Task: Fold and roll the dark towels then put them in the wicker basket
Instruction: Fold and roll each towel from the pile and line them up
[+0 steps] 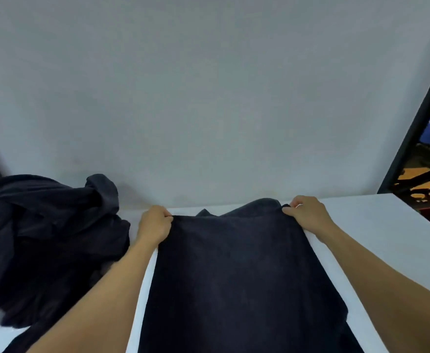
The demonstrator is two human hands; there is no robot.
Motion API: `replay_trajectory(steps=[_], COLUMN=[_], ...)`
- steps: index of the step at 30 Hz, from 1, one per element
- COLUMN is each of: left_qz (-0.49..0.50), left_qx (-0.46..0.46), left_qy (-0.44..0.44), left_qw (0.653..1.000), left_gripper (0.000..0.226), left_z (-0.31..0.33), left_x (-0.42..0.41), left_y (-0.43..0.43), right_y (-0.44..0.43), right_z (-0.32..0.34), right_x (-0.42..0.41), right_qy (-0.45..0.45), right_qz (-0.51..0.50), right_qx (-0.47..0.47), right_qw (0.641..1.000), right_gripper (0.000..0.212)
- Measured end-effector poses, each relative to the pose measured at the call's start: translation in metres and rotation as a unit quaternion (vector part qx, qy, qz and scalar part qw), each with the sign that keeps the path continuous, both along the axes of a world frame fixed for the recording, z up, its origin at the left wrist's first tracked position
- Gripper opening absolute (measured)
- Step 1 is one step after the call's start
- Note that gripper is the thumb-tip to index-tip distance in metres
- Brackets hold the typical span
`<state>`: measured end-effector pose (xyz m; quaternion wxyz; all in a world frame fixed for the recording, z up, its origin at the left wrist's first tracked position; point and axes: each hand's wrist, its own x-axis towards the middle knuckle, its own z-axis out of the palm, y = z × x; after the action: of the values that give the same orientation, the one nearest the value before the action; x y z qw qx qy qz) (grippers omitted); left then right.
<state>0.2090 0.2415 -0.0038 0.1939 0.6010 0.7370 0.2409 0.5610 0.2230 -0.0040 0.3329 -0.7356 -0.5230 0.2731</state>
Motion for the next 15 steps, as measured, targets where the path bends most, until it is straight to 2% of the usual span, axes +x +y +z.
replay_trajectory(steps=[6,10,12,15], left_qz=[0.005,-0.012,-0.044,-0.085], left_qx=[0.003,-0.021,-0.056,-0.079], left_qy=[-0.121,-0.249,-0.263,-0.231], left_qw=[0.993,0.968,0.962,0.966], left_gripper=[0.011,0.008,0.017,0.024], left_z=[0.006,0.009,0.008,0.006], left_x=[0.013,0.025,0.029,0.031], left_y=[0.025,0.026,0.025,0.022], right_y=[0.036,0.048,0.052,0.054], right_z=[-0.005,-0.004,-0.003,0.001], right_x=[-0.007,-0.012,-0.015,-0.020], right_qy=[-0.046,-0.070,-0.106,-0.127], right_qz=[0.024,0.049,0.078,0.113], right_qx=[0.031,0.023,0.005,-0.030], right_qw=[0.998,0.996,0.991,0.985], right_gripper=[0.017,0.017,0.016,0.017])
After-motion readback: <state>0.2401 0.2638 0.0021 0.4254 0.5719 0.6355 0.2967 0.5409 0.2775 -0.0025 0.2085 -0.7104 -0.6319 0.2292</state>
